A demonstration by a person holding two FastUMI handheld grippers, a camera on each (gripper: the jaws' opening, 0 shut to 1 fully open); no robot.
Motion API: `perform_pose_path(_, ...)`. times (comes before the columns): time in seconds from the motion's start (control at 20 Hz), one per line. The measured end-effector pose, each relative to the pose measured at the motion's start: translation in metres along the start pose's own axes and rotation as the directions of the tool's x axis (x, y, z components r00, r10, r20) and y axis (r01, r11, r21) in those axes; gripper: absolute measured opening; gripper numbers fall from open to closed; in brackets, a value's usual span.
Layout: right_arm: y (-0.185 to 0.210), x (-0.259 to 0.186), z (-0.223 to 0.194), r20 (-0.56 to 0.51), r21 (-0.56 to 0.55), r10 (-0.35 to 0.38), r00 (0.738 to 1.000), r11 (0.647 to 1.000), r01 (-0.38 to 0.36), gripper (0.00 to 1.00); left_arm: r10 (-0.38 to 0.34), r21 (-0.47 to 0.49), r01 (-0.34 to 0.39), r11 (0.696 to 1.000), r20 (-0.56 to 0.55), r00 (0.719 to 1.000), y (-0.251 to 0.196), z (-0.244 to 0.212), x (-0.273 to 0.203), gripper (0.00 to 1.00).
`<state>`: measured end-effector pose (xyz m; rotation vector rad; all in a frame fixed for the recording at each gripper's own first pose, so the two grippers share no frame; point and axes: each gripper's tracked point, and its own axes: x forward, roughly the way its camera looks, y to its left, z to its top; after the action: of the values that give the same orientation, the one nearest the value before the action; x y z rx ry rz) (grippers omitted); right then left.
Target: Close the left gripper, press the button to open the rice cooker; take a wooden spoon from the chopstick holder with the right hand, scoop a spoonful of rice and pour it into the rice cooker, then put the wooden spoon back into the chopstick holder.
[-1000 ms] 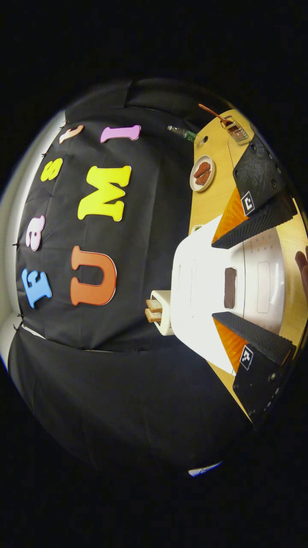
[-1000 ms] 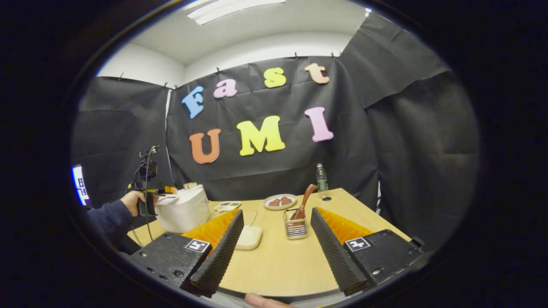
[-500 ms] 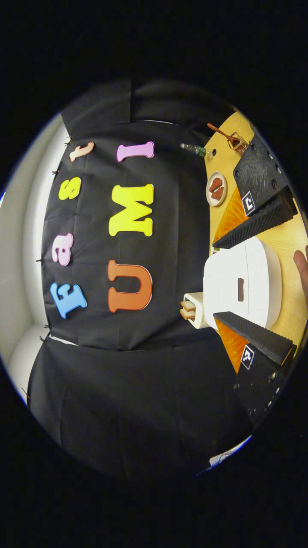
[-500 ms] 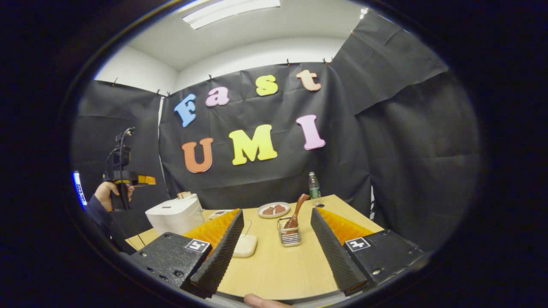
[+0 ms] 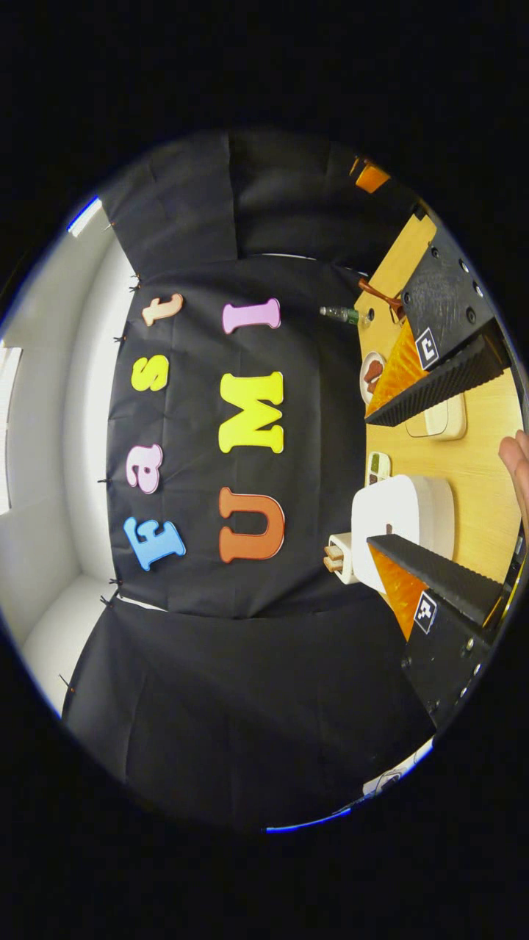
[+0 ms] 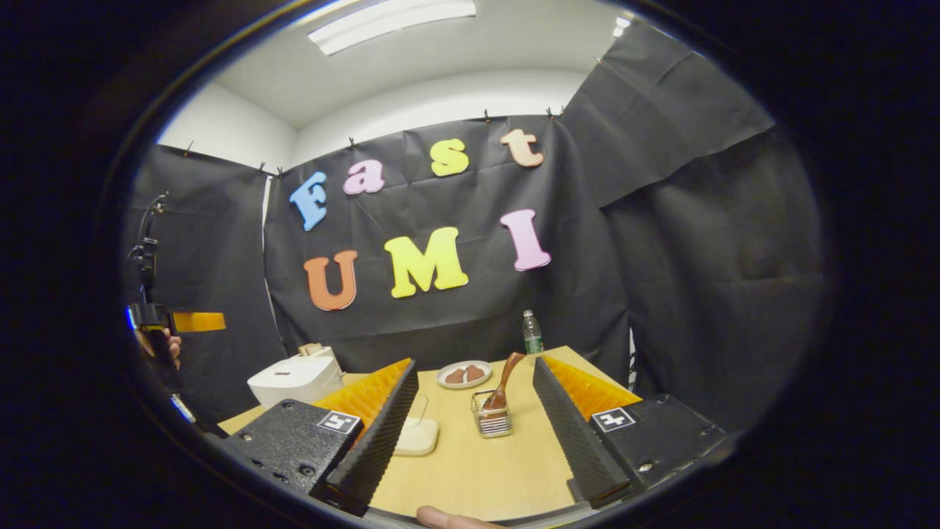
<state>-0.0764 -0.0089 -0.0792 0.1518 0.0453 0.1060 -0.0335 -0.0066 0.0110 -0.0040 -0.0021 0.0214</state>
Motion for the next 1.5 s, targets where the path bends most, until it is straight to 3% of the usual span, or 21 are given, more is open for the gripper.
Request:
perform_pose_path(0.1,0.004,-0.001,0.005,0.001,-0.012,0.004,1.0,1.0,-0.004,0.94,0.004,-0.007,-0.003,1.0,0.02,1.0,-0.005,0.002,-0.017,0.94)
perform_pose_path(0.5,0.022,-0.007,0.009,-0.024,-0.048,0.018,1.0,0.999,-0.019,0.94,-0.019,0.045,0.017,0.999,0.049,0.999,-0.028,-0.009,-0.067,0.94)
perform_pose_path(0.55,0.026,-0.009,0.009,-0.025,-0.053,0.024,0.999,0.998,-0.025,1.0,-0.015,0.047,0.013,0.999,0.047,0.999,-0.028,-0.013,-0.071,0.94)
perform_pose_path(0.6,0.029,-0.011,0.012,-0.022,-0.057,0.032,0.999,0.998,-0.033,0.94,-0.01,0.045,0.008,0.999,0.047,0.999,-0.029,-0.016,-0.076,0.94)
perform_pose_path(0.65,0.033,-0.014,0.013,-0.018,-0.062,0.04,0.999,0.997,-0.041,0.99,-0.006,0.04,0.004,0.999,0.051,0.999,-0.026,-0.019,-0.079,0.94)
perform_pose_path(0.9,0.044,-0.033,0.016,0.004,-0.079,0.065,0.998,0.995,-0.065,0.94,0.033,0.036,-0.035,0.999,0.044,0.998,-0.012,-0.041,-0.085,0.94)
perform_pose_path(0.95,0.047,-0.037,0.017,0.007,-0.086,0.072,0.997,0.994,-0.071,0.99,0.042,0.041,-0.044,0.998,0.038,0.998,-0.009,-0.045,-0.084,0.94)
perform_pose_path(1.0,0.048,-0.041,0.016,0.012,-0.093,0.077,0.997,0.993,-0.075,0.94,0.048,0.04,-0.049,0.998,0.03,0.998,-0.008,-0.049,-0.085,0.94)
perform_pose_path(1.05,0.05,-0.043,0.017,0.021,-0.101,0.081,0.997,0.992,-0.078,0.99,0.053,0.034,-0.054,0.998,0.027,0.998,-0.007,-0.051,-0.084,0.94)
perform_pose_path(1.15,0.053,-0.044,0.015,0.033,-0.124,0.085,0.996,0.989,-0.08,1.0,0.06,0.015,-0.061,0.998,0.035,0.998,-0.003,-0.05,-0.084,0.94)
perform_pose_path(1.25,0.056,-0.041,0.004,0.019,-0.148,0.091,0.996,0.985,-0.087,0.94,0.053,0.005,-0.053,0.999,0.035,0.998,-0.004,-0.052,-0.085,0.94)
perform_pose_path(1.35,0.061,-0.036,-0.003,0.005,-0.142,0.1,0.995,0.985,-0.099,0.99,0.059,0.007,-0.059,0.998,0.039,0.998,-0.001,-0.053,-0.085,0.94)
perform_pose_path(1.4,0.062,-0.034,-0.009,-0.009,-0.137,0.104,0.995,0.985,-0.105,0.94,0.064,0.009,-0.065,0.998,0.045,0.997,0.001,-0.052,-0.086,0.94)
perform_pose_path(1.5,0.064,-0.031,-0.013,-0.023,-0.127,0.111,0.994,0.985,-0.113,0.94,0.063,0.006,-0.064,0.998,0.049,0.997,0.001,-0.051,-0.088,0.94)
